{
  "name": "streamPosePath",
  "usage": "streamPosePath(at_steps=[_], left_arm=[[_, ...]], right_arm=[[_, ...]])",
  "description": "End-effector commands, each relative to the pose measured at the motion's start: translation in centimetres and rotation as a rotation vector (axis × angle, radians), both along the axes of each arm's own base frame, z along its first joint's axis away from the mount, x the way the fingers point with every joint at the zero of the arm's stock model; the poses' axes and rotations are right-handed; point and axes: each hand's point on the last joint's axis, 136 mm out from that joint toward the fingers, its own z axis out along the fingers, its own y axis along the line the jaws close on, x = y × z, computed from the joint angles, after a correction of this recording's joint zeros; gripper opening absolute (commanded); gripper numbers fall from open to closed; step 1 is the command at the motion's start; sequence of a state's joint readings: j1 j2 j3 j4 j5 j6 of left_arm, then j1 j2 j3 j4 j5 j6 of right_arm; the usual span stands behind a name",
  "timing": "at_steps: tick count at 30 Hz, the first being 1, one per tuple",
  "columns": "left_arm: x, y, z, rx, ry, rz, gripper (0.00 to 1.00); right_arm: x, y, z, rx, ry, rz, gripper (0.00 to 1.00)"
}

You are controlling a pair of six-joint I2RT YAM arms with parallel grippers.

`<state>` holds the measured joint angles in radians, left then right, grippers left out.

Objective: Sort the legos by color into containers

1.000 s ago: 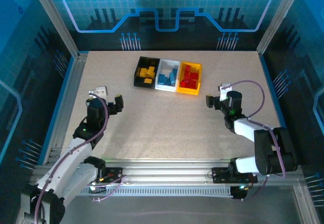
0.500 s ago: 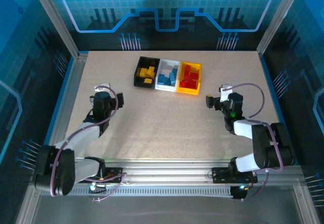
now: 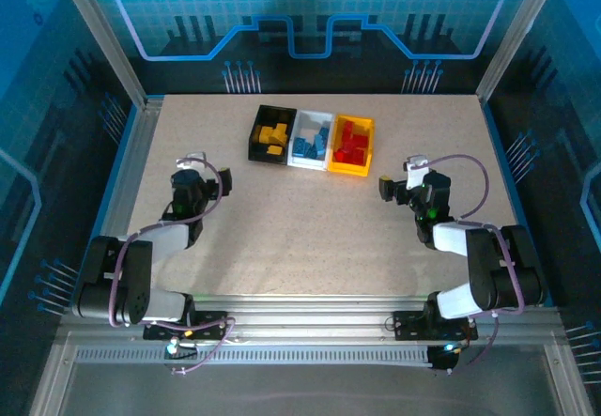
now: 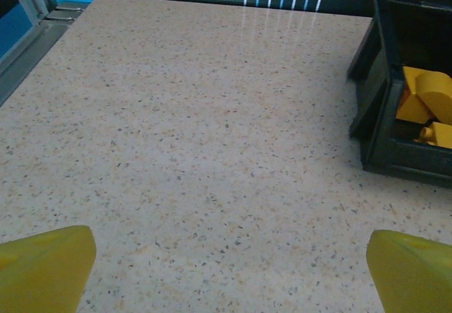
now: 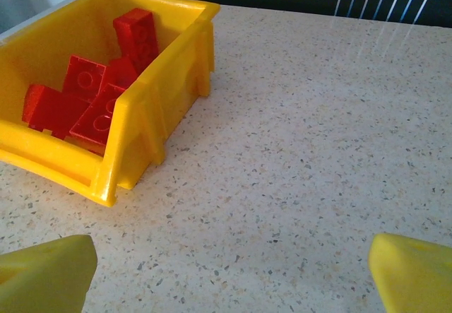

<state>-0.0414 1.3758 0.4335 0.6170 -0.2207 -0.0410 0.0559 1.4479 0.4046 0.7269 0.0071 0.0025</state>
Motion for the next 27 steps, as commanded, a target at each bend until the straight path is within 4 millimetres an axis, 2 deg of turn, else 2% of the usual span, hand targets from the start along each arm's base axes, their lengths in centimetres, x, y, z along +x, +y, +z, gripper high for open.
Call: streamPosePath(at_steps=[1, 11, 27], left_arm=[[0.3, -1.4, 0.6, -0.021, -0.06, -0.116, 0.99], [-0.6, -1.9, 0.7, -0.08, -0.124, -0.205, 0.99], [-0.3, -0.1, -0.2, -0.127, -0.151, -0.153, 0.99]], right_arm=[[0.3, -0.2, 0.6, -0.01, -0.037, 0.012, 1.0], [0.0, 0.1, 0.6, -0.029, -0.056, 0.009, 1.0], [-1.3, 0.1, 1.3, -0.038, -0.139, 0.003, 1.0]])
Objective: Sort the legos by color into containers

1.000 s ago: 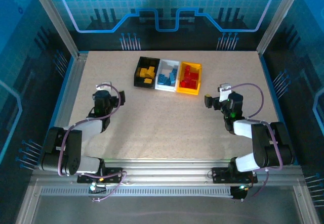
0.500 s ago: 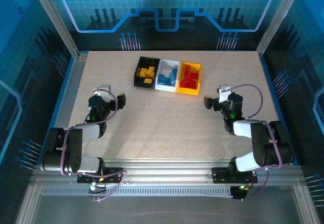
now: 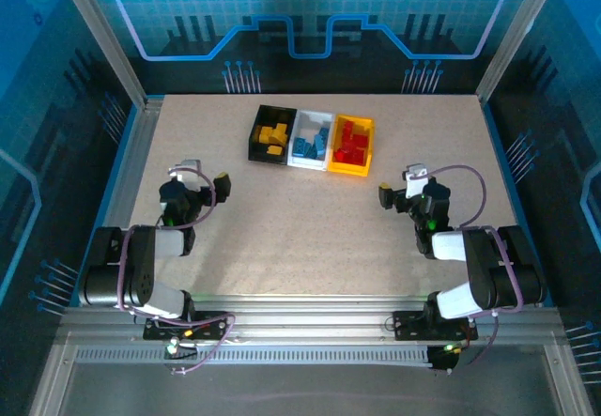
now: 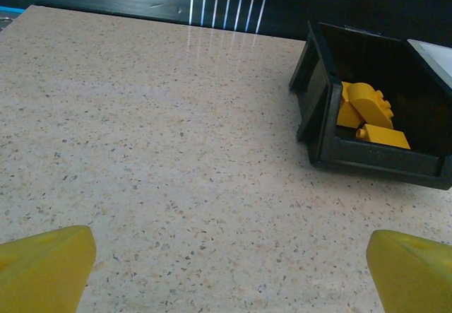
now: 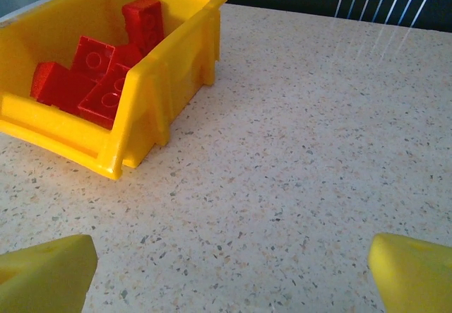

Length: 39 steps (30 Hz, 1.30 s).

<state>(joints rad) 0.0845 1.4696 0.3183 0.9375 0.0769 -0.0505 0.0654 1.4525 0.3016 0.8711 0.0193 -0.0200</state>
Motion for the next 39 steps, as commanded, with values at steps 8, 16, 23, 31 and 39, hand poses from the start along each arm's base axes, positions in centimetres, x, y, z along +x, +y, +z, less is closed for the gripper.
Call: streamPosePath(at_steps=[8, 16, 23, 31, 39], left_arm=[[0.4, 0.3, 0.3, -0.014, -0.022, 0.009, 0.99], [1.3, -1.1, -0.8, 0.028, 0.017, -0.042, 0.99], [1.5, -1.1, -0.8, 0.037, 0.024, -0.035, 0.99], [1.6, -1.1, -0.9, 0.055, 0.03, -0.021, 0.99], [1.7, -1.2, -0.9, 0.065, 0.031, -0.016, 0.99]], right_arm=[[0.1, -0.5, 2.3, -0.011, -0.112, -0.036, 1.0], [0.1, -0.5, 2.0, -0.009, -0.111, -0.036, 1.0], [0.0, -0.4, 2.1, -0.009, -0.118, -0.032, 1.0], [-0.4, -1.3, 2.0, 0.003, -0.138, -0.079, 1.0], [0.6, -1.4, 1.5, -0.002, -0.089, -0.091, 1.0]])
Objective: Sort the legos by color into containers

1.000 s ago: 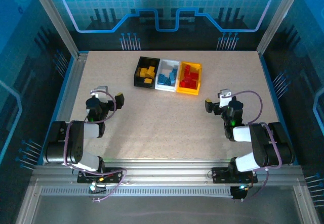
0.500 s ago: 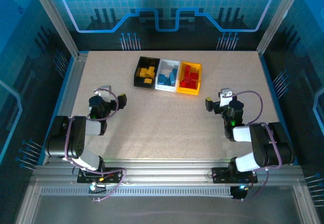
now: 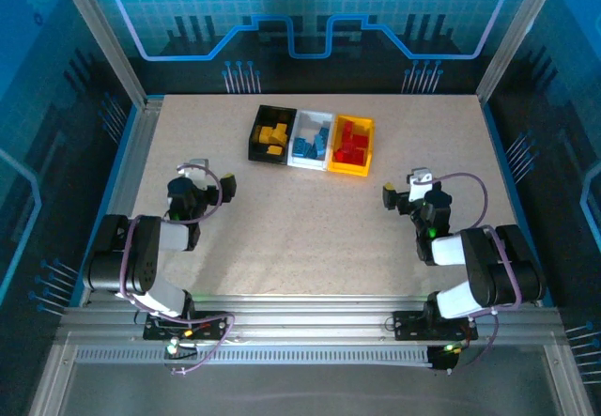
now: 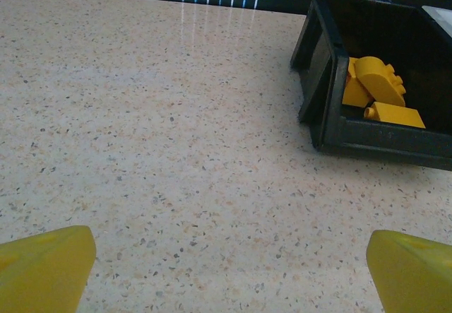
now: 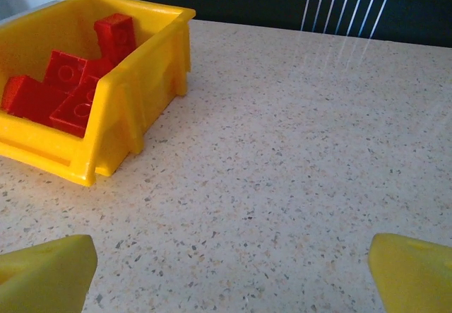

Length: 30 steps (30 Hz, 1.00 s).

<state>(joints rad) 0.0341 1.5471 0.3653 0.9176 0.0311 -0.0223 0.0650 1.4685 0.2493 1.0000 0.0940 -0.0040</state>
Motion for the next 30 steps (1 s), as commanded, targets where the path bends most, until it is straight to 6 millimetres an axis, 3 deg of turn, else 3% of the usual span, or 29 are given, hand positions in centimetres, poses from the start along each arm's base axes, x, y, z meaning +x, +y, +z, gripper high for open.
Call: streamPosePath(at_steps=[1, 9, 19, 24, 27, 30], left_arm=[[0.6, 0.0, 0.7, 0.027, -0.018, -0.001, 0.99], [0.6, -0.1, 0.6, 0.027, -0.018, -0.002, 0.99], [0.6, -0.1, 0.6, 0.028, -0.016, -0.001, 0.99], [0.6, -0.1, 0.6, 0.034, -0.017, 0.002, 0.99], [0.6, -0.2, 0.6, 0.041, -0.018, 0.004, 0.99], [0.6, -0.2, 0.7, 0.05, -0.019, 0.008, 0.99]], right_arm=[[1.0, -0.1, 1.1, 0.004, -0.027, -0.017, 1.0], [3.0, 0.3, 0.1, -0.004, 0.093, 0.002, 1.0], [2.9, 1.1, 0.1, 0.003, 0.094, 0.06, 1.0], [2.2, 2.7, 0.3, 0.006, 0.069, 0.174, 1.0], [2.3, 2.4, 0.3, 0.012, 0.073, 0.166, 1.0], [3.0, 0.7, 0.1, 0.02, 0.096, 0.054, 1.0]])
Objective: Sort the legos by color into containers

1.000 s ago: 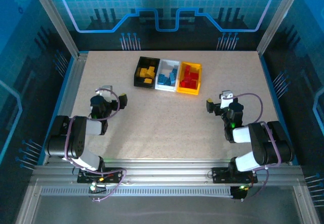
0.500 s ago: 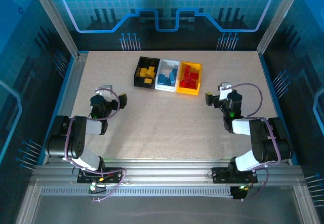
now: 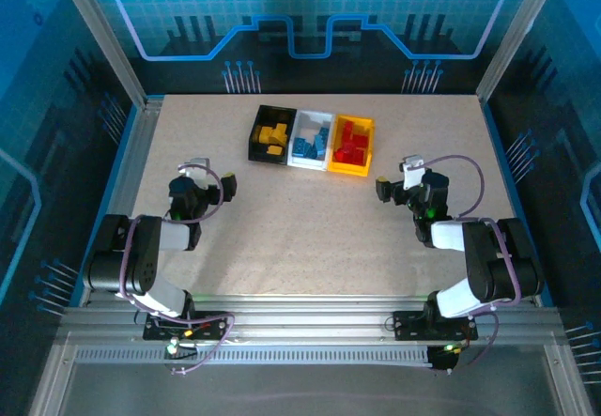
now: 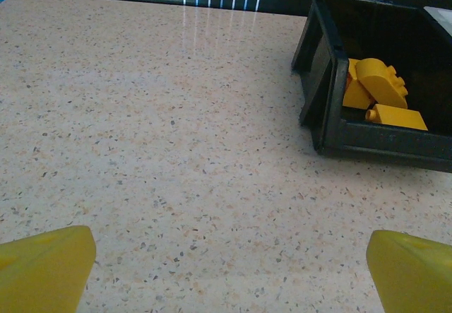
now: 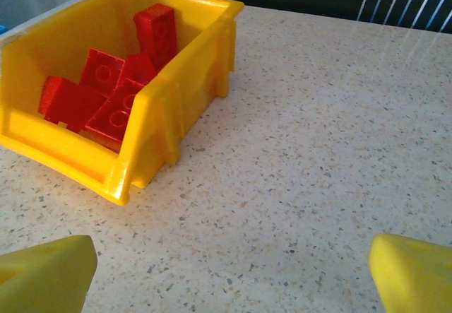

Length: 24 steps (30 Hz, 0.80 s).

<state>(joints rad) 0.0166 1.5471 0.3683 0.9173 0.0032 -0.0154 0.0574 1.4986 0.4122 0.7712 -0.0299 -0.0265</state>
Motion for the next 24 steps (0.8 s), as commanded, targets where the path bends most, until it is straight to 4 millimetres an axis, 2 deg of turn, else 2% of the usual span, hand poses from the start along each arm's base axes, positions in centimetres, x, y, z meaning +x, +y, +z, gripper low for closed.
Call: streamPosePath(at_steps=[1, 4, 24], left_arm=[[0.49, -0.01, 0.53, 0.035, -0.015, 0.003, 0.99], [0.53, 0.59, 0.5, 0.041, -0.015, 0.043, 0.99], [0.49, 0.59, 0.51, 0.041, -0.016, 0.044, 0.99]], right_arm=[[0.56, -1.27, 0.09, -0.005, 0.005, -0.066, 1.0], [0.59, -1.18, 0.12, -0.011, 0.002, -0.066, 1.0], [0.58, -1.2, 0.09, -0.012, 0.003, -0.068, 1.0]])
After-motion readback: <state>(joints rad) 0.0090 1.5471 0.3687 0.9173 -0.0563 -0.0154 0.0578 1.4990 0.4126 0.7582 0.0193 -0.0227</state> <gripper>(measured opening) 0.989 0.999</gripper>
